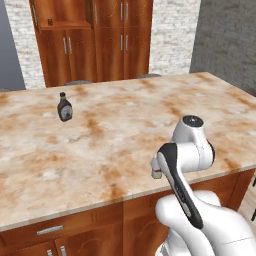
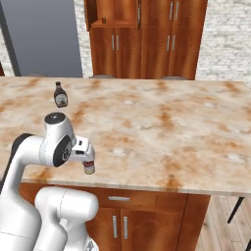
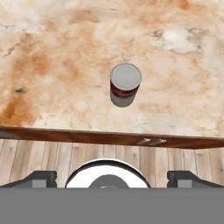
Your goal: Restock the canned food cabinet by taking the new fresh canned food from the counter and placing it in the cabinet. Then, take the old canned food from the cabinet and place it on the counter.
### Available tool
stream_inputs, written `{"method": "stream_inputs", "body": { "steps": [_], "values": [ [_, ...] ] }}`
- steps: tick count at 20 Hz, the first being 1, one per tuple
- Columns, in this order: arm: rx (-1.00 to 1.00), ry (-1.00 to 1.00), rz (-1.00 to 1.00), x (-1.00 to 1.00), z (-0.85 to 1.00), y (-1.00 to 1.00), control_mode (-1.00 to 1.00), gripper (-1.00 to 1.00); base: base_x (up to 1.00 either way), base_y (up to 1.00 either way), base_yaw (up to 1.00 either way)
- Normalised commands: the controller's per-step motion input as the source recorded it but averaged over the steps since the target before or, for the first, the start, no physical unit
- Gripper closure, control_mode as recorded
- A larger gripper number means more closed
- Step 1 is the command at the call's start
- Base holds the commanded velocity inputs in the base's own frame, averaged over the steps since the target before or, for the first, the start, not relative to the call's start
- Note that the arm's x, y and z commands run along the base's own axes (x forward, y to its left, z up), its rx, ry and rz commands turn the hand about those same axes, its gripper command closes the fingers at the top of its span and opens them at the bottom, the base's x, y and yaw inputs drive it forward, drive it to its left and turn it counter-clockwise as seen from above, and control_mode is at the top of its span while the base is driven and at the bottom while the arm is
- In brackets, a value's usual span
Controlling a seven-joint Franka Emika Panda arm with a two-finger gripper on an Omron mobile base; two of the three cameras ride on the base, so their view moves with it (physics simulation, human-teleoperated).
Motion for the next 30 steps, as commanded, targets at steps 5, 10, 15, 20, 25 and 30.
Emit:
{"method": "stream_inputs", "body": {
  "steps": [5, 10, 15, 20, 25, 30],
  "values": [
    [0.0, 0.0, -0.06, 0.5, -0.14, 0.03, -1.0, -1.0, 0.0, 0.0, 0.0],
    [0.0, 0.0, -0.08, 0.4, -0.15, 0.0, -1.0, -1.0, 0.0, 0.0, 0.0],
    [0.0, 0.01, -0.1, 0.07, -0.35, 0.0, -1.0, -1.0, 0.0, 0.0, 0.0],
    [0.0, 0.0, -0.08, 0.21, -0.32, 0.0, -1.0, -1.0, 0.0, 0.0, 0.0],
    [0.0, 0.0, -0.05, 0.35, -0.21, 0.0, -1.0, -1.0, 0.0, 0.0, 0.0],
    [0.0, 0.01, -0.01, 0.25, -0.2, 0.0, -1.0, -1.0, 0.0, 0.0, 0.0]
  ]
}}
